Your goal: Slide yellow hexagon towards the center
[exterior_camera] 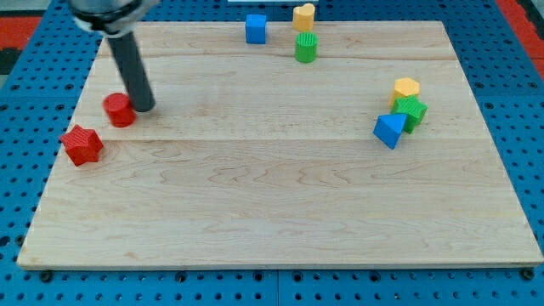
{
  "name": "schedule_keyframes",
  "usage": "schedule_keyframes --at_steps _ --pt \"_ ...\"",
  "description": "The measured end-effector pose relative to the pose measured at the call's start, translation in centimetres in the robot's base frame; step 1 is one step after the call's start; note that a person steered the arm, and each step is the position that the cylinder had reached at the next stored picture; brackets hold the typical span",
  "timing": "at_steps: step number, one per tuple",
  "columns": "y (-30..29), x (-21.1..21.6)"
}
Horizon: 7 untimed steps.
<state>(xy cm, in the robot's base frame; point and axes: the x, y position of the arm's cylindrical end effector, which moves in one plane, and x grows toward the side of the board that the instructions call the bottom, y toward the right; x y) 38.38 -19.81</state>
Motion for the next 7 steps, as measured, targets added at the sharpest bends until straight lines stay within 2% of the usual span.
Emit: schedule_keyframes --at_steps 1,2,4,5,6,7 --pt "5.3 -2.3" --pt "17.0 -6.9" --pt "39.0 -11.4" --pt "42.5 -11.5" --pt "48.0 -7.1" --pt "45.7 -2.3"
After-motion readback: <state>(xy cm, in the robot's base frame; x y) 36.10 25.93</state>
